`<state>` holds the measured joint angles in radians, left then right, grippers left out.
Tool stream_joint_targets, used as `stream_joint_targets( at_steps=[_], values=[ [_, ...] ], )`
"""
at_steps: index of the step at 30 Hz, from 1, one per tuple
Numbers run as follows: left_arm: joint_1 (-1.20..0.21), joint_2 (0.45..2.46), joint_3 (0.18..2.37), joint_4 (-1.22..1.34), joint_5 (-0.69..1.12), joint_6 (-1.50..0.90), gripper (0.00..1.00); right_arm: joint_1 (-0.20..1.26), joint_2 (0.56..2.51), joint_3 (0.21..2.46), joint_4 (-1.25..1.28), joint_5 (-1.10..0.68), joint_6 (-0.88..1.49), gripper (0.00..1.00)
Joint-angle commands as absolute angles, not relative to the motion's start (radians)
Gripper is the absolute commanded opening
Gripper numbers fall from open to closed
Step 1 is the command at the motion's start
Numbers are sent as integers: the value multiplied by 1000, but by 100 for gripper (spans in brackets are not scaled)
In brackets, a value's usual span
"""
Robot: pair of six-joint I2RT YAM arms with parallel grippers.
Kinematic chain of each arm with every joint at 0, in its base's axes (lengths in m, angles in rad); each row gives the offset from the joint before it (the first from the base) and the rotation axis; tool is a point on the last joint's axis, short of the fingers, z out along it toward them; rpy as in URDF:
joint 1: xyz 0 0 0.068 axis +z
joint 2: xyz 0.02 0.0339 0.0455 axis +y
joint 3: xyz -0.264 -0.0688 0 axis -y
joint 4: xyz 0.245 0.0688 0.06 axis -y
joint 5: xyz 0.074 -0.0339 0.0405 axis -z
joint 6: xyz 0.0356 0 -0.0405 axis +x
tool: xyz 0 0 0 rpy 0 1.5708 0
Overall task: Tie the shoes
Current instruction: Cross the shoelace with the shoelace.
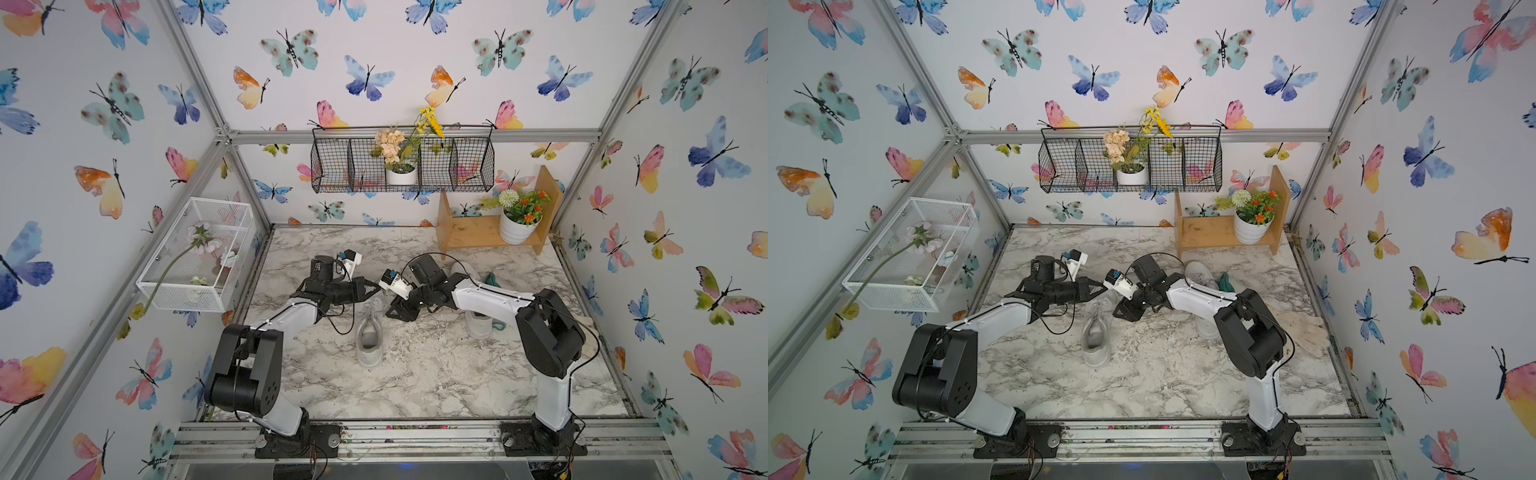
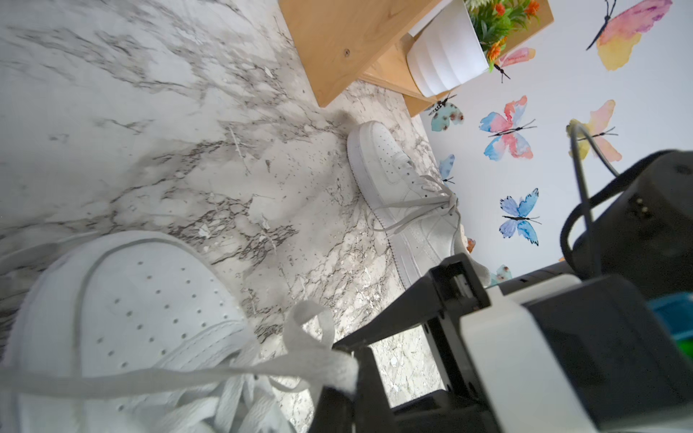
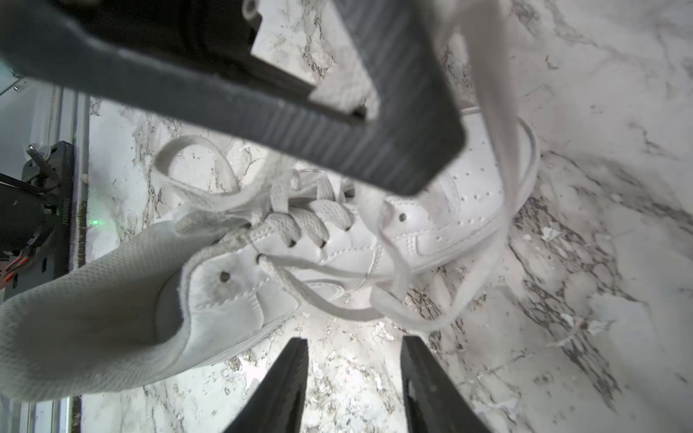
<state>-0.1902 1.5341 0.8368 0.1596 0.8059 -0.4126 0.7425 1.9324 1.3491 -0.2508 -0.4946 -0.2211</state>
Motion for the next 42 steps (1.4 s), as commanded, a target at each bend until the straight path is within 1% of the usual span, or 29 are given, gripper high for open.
stream_joint_targets(
  at_steps=[1, 5, 14, 18, 25, 28, 33, 42],
  values=[
    [-154, 1484, 810, 152, 754, -423, 0, 701, 1879, 1287, -230, -525, -249, 47],
    [-137, 1479, 798, 151, 767, -424, 0, 686, 1906, 1256, -145, -592, -264, 47],
    [-133, 1480, 798, 148, 766, -424, 0, 686, 2061, 1355, -93, -681, -297, 47],
    [-133, 1485, 799, 149, 768, -425, 0, 686, 2099, 1375, -85, -712, -310, 46],
    [-133, 1486, 799, 147, 771, -425, 0, 686, 2161, 1409, -81, -753, -330, 42],
    [-133, 1486, 799, 147, 770, -425, 0, 686, 2180, 1422, -78, -773, -326, 39],
    [-133, 1483, 799, 144, 769, -422, 0, 689, 2191, 1418, -49, -811, -306, 33],
    [-133, 1480, 804, 131, 764, -416, 0, 695, 2173, 1374, -19, -824, -296, 33]
  ],
)
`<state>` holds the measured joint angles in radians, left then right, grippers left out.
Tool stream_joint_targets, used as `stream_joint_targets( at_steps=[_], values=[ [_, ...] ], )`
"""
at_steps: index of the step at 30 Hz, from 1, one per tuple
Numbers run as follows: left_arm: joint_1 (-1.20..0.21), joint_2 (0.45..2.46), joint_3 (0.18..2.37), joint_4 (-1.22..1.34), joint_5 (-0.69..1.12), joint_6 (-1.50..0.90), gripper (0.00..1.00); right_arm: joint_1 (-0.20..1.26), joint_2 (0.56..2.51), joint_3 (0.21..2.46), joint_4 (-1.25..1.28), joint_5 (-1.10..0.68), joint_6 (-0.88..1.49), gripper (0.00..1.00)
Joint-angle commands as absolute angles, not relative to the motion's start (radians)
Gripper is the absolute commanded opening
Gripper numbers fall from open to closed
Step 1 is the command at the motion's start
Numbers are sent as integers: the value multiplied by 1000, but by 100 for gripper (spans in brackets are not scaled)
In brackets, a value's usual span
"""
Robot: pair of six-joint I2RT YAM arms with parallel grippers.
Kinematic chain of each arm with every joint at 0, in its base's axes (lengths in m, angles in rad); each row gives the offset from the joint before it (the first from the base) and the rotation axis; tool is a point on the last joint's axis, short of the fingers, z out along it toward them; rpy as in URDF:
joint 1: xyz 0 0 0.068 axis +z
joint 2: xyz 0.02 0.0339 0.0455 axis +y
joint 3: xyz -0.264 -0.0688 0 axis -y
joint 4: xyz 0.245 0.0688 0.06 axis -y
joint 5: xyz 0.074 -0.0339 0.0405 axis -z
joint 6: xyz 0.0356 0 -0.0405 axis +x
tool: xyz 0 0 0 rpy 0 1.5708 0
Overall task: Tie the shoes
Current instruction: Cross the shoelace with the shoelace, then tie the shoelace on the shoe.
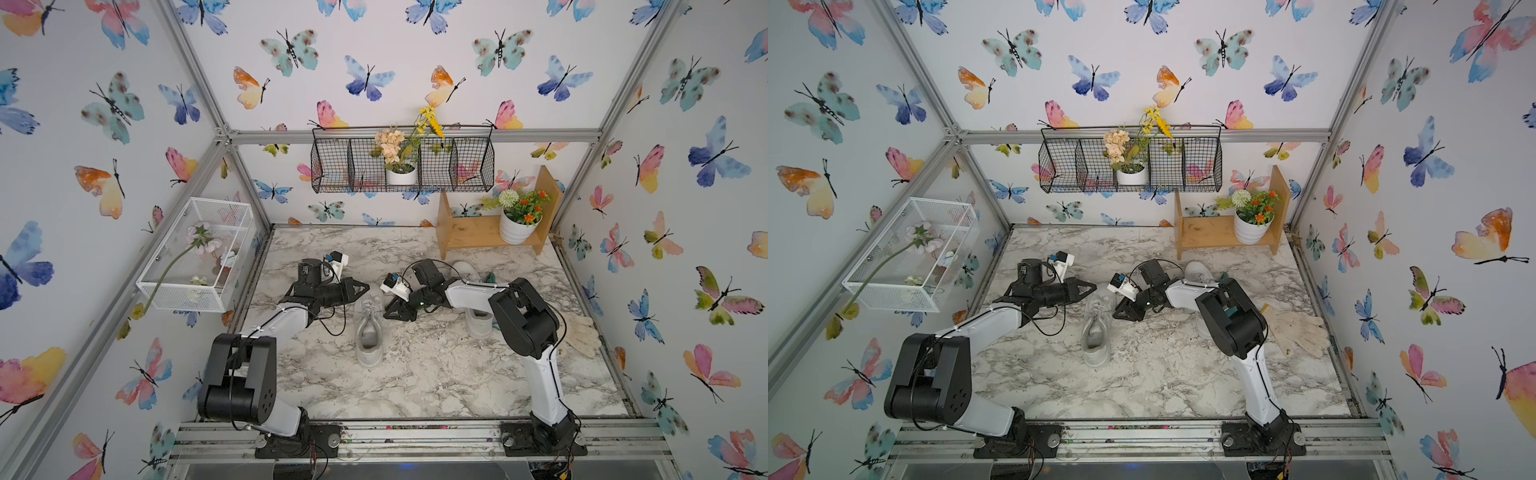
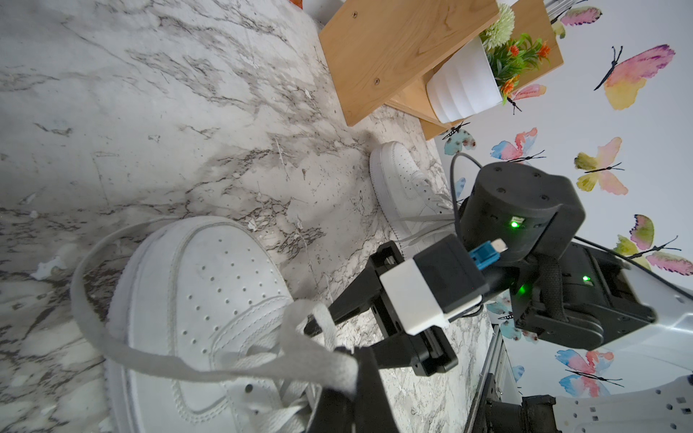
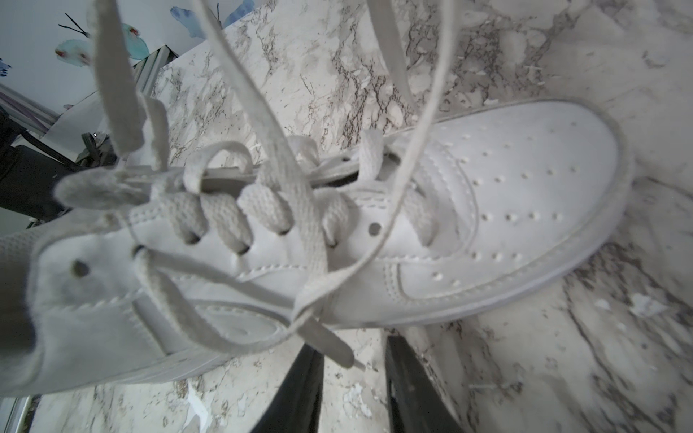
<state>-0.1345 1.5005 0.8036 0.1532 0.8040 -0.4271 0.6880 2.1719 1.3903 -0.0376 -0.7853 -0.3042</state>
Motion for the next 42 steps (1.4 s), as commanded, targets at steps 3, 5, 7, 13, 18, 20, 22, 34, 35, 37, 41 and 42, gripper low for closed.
stream_joint_targets(
  at_steps=[3, 5, 7, 13, 18, 20, 22, 34, 35, 37, 41, 42],
  values=[
    [-133, 1479, 805, 129, 763, -415, 0, 704, 2184, 1380, -18, -828, -291, 32],
    [-133, 1476, 804, 127, 762, -413, 0, 707, 2186, 1381, -7, -826, -283, 28],
    [-133, 1471, 804, 124, 762, -411, 0, 707, 2180, 1373, 4, -824, -270, 21],
    [-133, 1453, 794, 90, 768, -397, 0, 707, 2064, 1258, 13, -711, -234, 2],
    [-154, 1415, 772, 47, 765, -391, 0, 707, 1878, 1098, -37, -520, -151, 2],
    [-176, 1394, 764, 17, 748, -385, 5, 706, 1812, 1041, -60, -444, -103, 2],
    [-203, 1374, 753, -5, 730, -391, 12, 706, 1749, 994, -91, -362, -58, 2],
    [-249, 1210, 763, -283, 493, -361, 58, 706, 1583, 929, -200, -74, 57, 2],
    [-249, 1197, 779, -311, 456, -356, 59, 706, 1583, 934, -203, -69, 57, 2],
    [-249, 1176, 824, -381, 403, -341, 63, 706, 1586, 947, -218, -45, 63, 2],
    [-231, 1161, 894, -486, 301, -339, 70, 706, 1582, 954, -222, -27, 63, 2],
    [-211, 1164, 900, -492, 295, -346, 71, 705, 1579, 956, -222, -26, 64, 2]
  ],
)
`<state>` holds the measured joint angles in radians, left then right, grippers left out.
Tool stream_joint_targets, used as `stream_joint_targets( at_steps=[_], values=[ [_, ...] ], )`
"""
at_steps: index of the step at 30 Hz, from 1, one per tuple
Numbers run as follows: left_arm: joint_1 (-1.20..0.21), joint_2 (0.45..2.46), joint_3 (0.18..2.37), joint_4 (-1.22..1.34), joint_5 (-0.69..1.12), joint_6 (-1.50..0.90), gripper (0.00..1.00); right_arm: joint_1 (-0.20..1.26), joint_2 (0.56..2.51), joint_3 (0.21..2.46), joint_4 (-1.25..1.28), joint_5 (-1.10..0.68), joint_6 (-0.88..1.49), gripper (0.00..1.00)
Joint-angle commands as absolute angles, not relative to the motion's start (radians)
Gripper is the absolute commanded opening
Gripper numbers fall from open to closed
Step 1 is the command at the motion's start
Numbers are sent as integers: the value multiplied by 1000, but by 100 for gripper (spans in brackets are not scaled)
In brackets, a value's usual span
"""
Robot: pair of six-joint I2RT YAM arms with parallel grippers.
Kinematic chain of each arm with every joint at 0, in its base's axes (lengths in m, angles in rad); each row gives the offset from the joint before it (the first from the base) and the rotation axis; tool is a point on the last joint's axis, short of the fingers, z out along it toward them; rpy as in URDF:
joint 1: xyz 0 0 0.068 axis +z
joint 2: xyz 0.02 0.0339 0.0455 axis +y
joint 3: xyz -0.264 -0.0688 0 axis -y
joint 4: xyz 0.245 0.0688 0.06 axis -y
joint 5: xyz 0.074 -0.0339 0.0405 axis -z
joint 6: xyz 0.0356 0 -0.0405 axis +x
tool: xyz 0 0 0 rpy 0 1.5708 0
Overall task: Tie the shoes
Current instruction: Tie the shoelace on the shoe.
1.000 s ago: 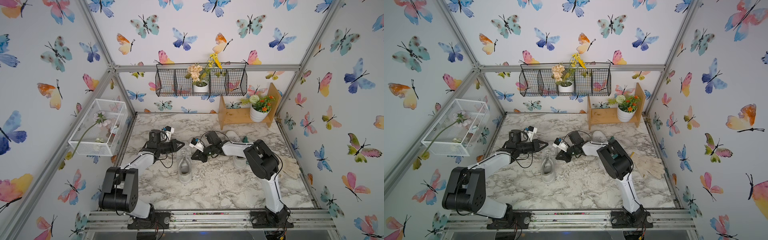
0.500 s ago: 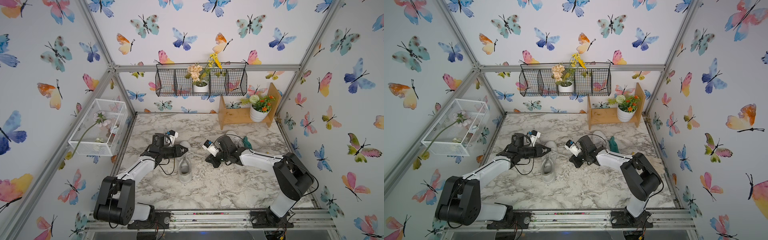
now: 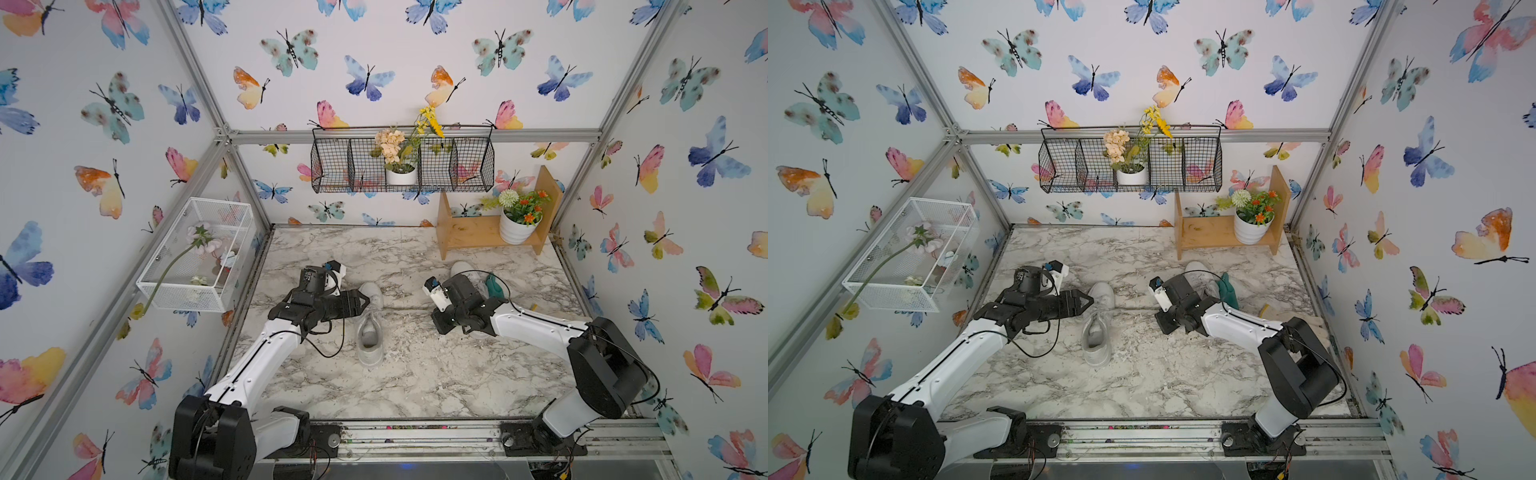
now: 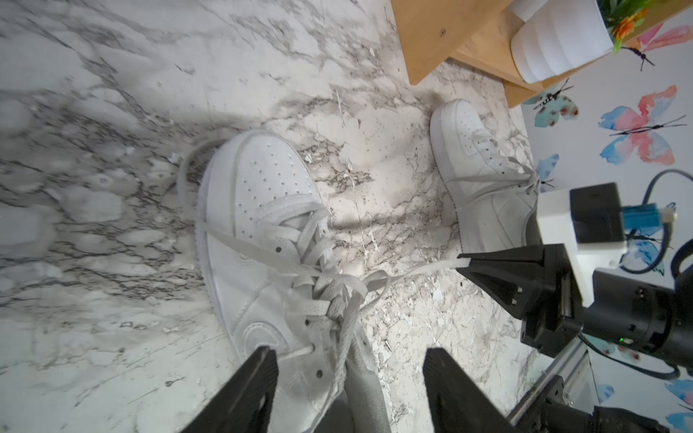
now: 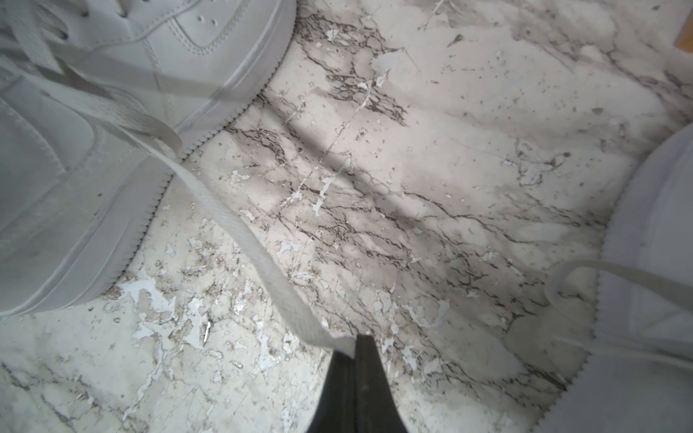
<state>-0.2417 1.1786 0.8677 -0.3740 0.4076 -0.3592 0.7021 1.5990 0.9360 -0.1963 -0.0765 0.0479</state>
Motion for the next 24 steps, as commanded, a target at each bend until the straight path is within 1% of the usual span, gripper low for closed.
stream_joint_targets(
  at_steps=[1, 5, 6, 8, 10, 12, 17, 24],
  values=[
    [-181, 1167, 899, -489, 307, -359, 72, 706, 1576, 957, -222, -27, 64, 2],
    [-30, 1230, 884, -420, 472, -411, 72, 706, 1578, 974, -244, -6, 70, 2],
    [3, 1259, 886, -400, 547, -426, 72, 705, 1578, 978, -245, -7, 72, 2],
    [38, 1325, 906, -378, 611, -442, 72, 707, 1576, 982, -242, -18, 76, 2],
    [42, 1405, 949, -389, 626, -438, 72, 706, 1572, 985, -238, -27, 81, 2],
    [42, 1477, 972, -385, 651, -437, 70, 706, 1569, 987, -237, -27, 86, 2],
    [39, 1609, 992, -332, 692, -456, 60, 706, 1566, 988, -232, -41, 96, 2],
    [12, 1694, 1019, -282, 700, -492, 59, 706, 1568, 983, -227, -55, 108, 2]
  ],
)
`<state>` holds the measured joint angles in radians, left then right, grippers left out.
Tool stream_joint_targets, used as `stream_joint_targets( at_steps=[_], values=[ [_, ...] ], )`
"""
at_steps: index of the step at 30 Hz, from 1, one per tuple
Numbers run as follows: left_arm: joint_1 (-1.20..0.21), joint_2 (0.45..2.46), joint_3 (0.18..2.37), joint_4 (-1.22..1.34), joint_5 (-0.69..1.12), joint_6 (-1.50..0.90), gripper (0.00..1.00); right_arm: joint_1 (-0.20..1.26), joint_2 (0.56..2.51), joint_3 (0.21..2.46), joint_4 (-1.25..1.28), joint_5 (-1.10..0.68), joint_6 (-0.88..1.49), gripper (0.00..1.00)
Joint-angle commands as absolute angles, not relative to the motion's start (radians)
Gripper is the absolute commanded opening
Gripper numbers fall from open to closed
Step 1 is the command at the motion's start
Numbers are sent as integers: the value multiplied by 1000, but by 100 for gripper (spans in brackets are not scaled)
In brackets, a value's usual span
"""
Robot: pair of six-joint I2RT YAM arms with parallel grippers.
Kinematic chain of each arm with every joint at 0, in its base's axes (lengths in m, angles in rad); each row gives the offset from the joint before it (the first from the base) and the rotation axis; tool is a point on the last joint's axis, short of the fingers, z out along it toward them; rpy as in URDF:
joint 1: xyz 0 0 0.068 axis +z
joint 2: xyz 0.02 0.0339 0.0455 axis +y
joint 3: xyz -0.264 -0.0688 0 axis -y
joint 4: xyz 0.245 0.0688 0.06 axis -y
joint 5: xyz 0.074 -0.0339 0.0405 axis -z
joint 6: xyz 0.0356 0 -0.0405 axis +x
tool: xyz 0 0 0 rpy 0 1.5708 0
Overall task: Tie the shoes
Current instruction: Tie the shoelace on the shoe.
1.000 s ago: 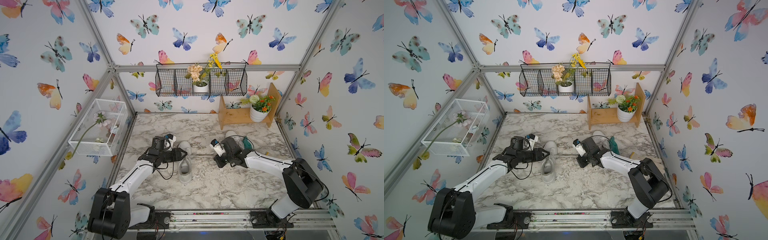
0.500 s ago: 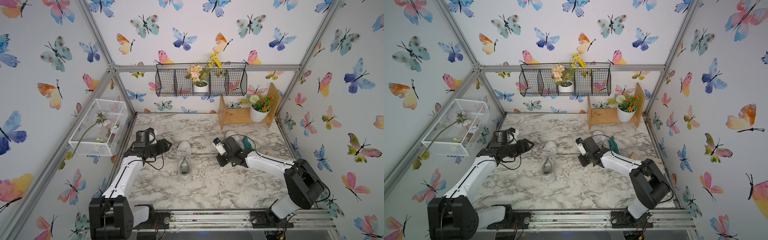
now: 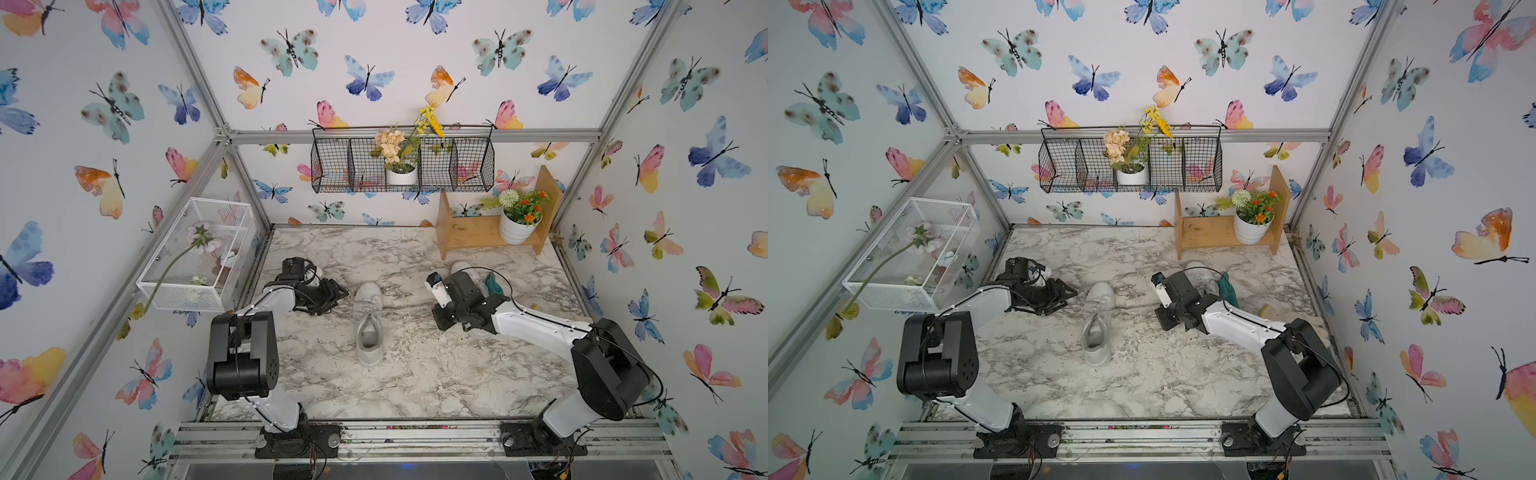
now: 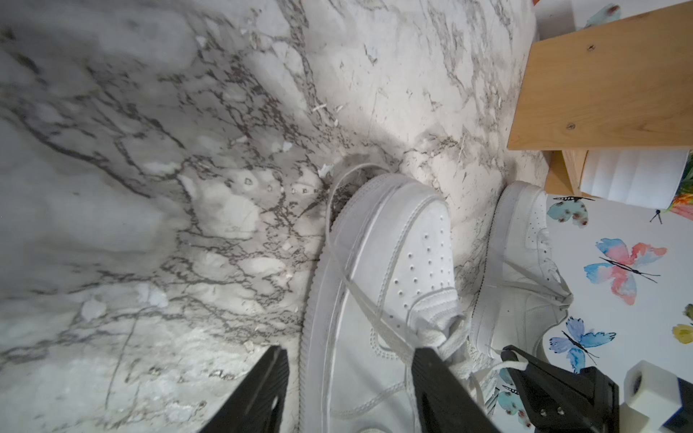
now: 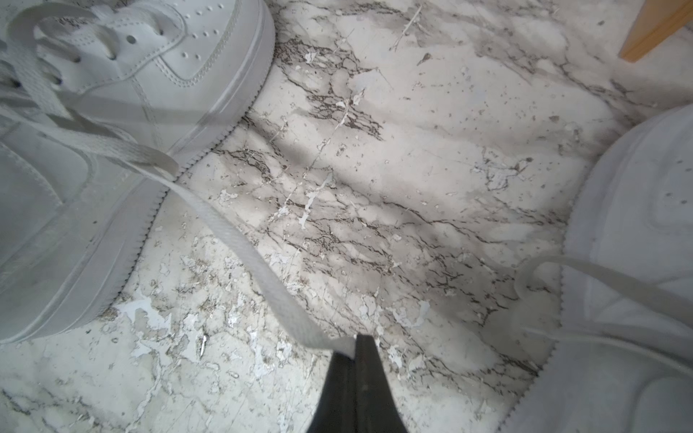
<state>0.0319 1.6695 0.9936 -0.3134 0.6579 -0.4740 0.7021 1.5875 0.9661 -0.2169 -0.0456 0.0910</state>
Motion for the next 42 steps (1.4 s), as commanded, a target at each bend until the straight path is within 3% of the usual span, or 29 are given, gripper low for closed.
stream_joint_targets(
  at_steps=[1, 14, 16, 25, 28, 35, 42],
  values=[
    [6, 1706, 1022, -278, 694, -493, 59, 706, 1567, 983, -225, -56, 109, 2],
    [-55, 1829, 1042, -218, 650, -539, 50, 706, 1562, 982, -222, -55, 119, 2],
    [-65, 1840, 1041, -204, 663, -544, 45, 706, 1559, 977, -221, -51, 123, 2],
    [-75, 1807, 1030, -181, 639, -554, 7, 706, 1522, 963, -213, -29, 132, 2],
    [-73, 1755, 1033, -195, 606, -540, 0, 704, 1500, 957, -203, -19, 137, 2],
    [-58, 1488, 1060, -304, 401, -467, 0, 659, 1419, 953, -183, -16, 162, 2],
    [1, 1172, 1072, -391, 207, -437, 0, 493, 1310, 928, -163, -127, 196, 2]
  ],
)
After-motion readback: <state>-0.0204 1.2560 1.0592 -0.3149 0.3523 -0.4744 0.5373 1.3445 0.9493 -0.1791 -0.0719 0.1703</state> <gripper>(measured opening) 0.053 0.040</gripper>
